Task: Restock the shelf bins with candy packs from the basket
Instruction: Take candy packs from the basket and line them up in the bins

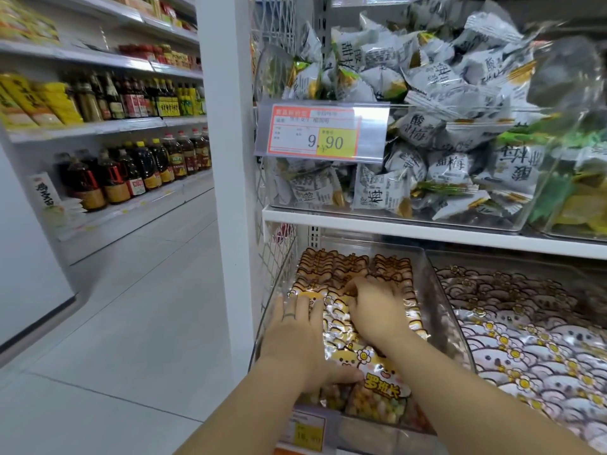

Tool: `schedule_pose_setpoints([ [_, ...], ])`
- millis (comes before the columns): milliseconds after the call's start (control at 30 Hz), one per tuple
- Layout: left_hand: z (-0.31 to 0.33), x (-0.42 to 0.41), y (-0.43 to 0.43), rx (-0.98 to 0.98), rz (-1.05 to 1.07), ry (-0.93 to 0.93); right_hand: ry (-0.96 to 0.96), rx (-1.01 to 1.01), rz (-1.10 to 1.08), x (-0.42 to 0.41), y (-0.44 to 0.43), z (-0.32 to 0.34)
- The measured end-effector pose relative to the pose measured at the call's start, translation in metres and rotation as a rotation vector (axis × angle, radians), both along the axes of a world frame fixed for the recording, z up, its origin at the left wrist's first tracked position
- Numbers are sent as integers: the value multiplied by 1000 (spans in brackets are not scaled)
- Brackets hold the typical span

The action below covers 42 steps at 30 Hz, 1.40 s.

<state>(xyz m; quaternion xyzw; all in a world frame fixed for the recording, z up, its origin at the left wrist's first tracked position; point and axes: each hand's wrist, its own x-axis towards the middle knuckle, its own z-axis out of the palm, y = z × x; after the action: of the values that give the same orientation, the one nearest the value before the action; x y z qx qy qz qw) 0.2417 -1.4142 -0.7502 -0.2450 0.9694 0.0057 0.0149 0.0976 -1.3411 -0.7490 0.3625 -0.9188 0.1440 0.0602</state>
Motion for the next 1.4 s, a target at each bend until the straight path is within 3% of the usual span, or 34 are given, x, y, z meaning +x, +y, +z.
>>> schedule_pose_setpoints([
  [167,13,-6,-5,87,-30,-54,189,-111,92,17,29,13],
  [333,5,-12,-13,68,-96,-60,11,172,221,33,41,-4],
  [467,1,-11,-14,1,-101,-20,56,220,285,30,38,-11],
  [600,20,-3,-6,44,-86,35,-28,34,302,34,46,7],
  [700,40,22,6,136,-138,125,35,-107,283,48,78,30],
  [900,53,59,18,-135,-167,-37,34,284,302,60,108,36],
  [1067,47,46,22,-154,-96,-190,105,431,331,58,89,21],
  [1267,75,48,22,-117,-140,-183,59,228,535,51,85,21],
  [1400,98,55,15,-56,-130,-207,-203,-7,504,54,78,23],
])
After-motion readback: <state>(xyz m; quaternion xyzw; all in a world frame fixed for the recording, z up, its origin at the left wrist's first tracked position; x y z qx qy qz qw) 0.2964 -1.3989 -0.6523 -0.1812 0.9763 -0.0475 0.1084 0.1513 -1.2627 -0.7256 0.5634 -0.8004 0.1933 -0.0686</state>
